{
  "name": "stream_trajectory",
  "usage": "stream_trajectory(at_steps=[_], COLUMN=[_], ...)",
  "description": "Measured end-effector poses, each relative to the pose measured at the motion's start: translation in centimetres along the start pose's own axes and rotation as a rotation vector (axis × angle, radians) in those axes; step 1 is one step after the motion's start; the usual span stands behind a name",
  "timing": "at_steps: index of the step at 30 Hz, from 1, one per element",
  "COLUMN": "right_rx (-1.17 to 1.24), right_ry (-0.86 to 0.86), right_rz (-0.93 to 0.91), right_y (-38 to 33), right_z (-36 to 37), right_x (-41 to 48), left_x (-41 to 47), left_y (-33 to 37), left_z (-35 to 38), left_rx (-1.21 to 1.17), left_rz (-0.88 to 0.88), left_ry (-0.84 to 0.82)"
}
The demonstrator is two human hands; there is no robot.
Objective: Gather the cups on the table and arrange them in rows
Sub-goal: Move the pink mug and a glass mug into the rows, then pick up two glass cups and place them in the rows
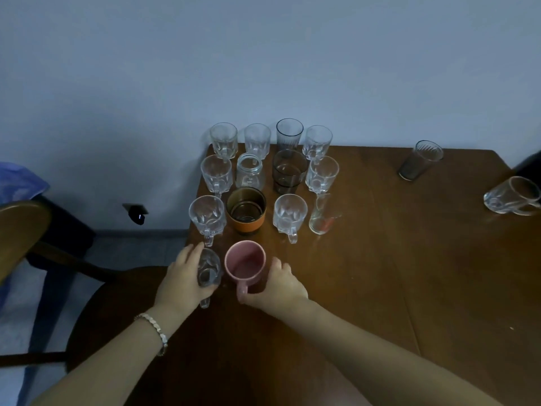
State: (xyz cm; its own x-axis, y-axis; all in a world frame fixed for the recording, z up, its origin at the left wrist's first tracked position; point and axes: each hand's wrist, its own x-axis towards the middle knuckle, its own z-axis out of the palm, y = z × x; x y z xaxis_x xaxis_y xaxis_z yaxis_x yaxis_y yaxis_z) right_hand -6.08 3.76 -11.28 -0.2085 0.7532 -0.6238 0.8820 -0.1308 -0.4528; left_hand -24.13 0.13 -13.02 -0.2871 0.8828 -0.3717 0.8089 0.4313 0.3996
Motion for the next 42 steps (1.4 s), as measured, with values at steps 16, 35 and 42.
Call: stream_trajectory(at_steps=[16,35,42], right_rx=[-0.219,-0.122,-0.172], right_ry=[-0.072,0.398,0.241], right_rz=[0.213,0.053,-0.071], right_y=[25.9,46.3,47.6], right_z=[-18.2,-45.1,-44.4], right_x=[-4.5,8.3,14.1], left_x=[-5.2,4.0,8.8], left_y=[28.5,58.3,58.8], left_z=[5.1,18.3,19.5], left_rx=[0.335,0.190,0.344], left_rz=[0.490,0.316,0.335], left_ry=[-0.164,-0.279,-0.204])
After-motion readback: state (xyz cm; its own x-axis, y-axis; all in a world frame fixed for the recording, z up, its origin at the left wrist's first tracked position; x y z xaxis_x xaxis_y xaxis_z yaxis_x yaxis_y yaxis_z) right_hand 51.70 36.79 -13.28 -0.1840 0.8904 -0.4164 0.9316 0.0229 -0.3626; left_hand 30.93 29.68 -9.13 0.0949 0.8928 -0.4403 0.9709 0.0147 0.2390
